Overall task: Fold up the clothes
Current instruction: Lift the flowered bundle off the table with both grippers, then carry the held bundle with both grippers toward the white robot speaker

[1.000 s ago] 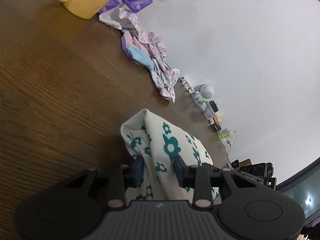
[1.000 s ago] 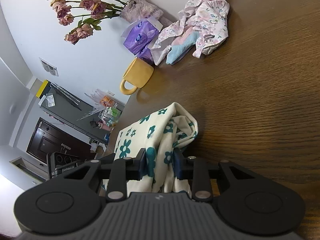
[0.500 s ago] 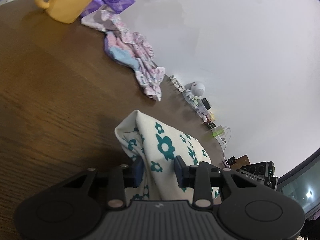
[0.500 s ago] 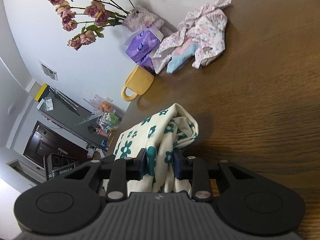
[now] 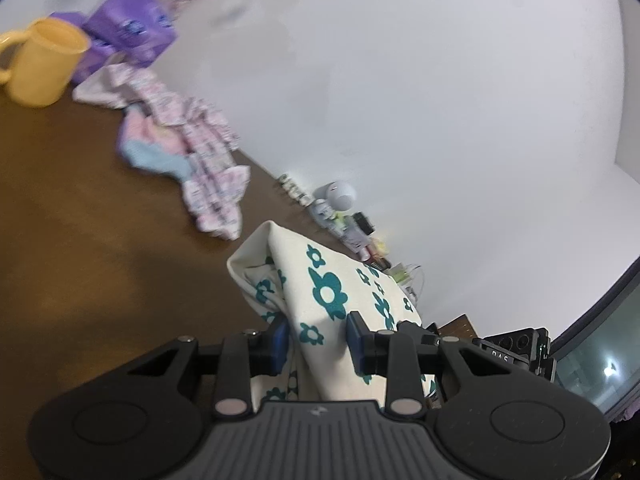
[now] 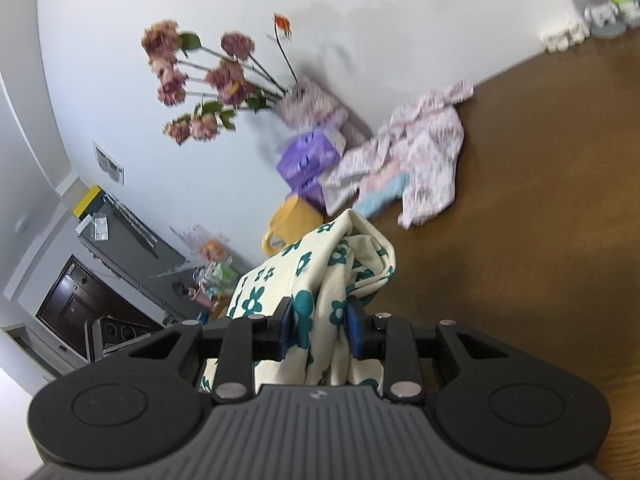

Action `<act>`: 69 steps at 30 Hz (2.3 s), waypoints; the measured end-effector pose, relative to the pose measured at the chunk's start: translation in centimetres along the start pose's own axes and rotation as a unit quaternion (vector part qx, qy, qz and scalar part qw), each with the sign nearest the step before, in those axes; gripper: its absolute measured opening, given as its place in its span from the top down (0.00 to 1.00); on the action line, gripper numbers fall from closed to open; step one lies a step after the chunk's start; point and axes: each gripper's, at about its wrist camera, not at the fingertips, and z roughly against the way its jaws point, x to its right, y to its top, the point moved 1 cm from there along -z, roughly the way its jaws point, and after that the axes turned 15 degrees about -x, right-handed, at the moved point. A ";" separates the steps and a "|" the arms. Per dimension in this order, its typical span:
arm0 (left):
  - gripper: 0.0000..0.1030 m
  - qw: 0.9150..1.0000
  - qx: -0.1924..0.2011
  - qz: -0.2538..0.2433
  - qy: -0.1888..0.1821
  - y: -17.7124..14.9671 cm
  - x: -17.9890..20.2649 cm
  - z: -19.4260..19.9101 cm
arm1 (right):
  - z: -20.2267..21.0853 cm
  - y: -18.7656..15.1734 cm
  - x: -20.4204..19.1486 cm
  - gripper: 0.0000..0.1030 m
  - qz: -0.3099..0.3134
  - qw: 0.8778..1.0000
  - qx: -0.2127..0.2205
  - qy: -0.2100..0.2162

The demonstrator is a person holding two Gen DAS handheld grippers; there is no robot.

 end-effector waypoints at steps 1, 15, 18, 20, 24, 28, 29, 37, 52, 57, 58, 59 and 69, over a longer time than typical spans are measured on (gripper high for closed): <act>0.73 1.000 0.001 -0.003 -0.001 0.6 0.6 -0.3 | 0.7 0.5 -0.2 0.74 0.002 1.000 0.006 -0.002; 0.73 0.999 0.014 -0.029 -0.020 10.4 8.6 -5.6 | 9.0 8.3 -1.1 0.74 0.010 0.996 0.080 -0.030; 0.73 0.999 0.017 -0.031 -0.024 12.8 10.2 -7.0 | 10.4 10.4 -0.7 0.74 0.004 0.995 0.097 -0.032; 0.73 0.999 0.020 -0.029 -0.028 14.5 11.0 -7.8 | 11.3 12.0 -0.5 0.74 0.002 0.994 0.108 -0.032; 0.73 0.998 0.027 -0.036 -0.034 18.6 13.6 -9.3 | 13.3 15.6 -0.2 0.74 -0.001 0.991 0.131 -0.032; 0.73 0.998 0.035 -0.037 -0.036 22.2 15.2 -11.2 | 14.9 19.6 0.0 0.74 -0.001 0.987 0.152 -0.042; 0.72 0.998 0.036 -0.036 -0.036 23.1 15.3 -11.8 | 15.0 20.5 0.2 0.74 -0.001 0.987 0.156 -0.046; 0.73 1.000 0.017 0.004 -0.020 28.0 11.7 -18.6 | 12.8 25.8 5.6 0.74 -0.033 0.986 0.149 -0.065; 0.73 0.997 -0.022 0.074 0.023 29.4 -0.5 -28.6 | 3.4 27.9 20.0 0.74 -0.107 0.986 0.118 -0.040; 0.73 0.995 -0.027 0.088 0.038 29.7 -4.4 -32.1 | 0.7 28.5 24.2 0.74 -0.130 0.985 0.109 -0.038; 0.73 0.995 -0.027 0.089 0.040 29.7 -4.9 -32.5 | 0.2 28.6 24.9 0.74 -0.133 0.985 0.107 -0.037; 0.73 0.995 -0.028 0.089 0.043 29.7 -5.3 -32.9 | -0.2 28.5 25.6 0.74 -0.136 0.984 0.107 -0.036; 0.73 0.994 -0.030 0.090 0.052 29.6 -8.1 -35.3 | -2.8 27.9 29.4 0.74 -0.150 0.981 0.118 -0.046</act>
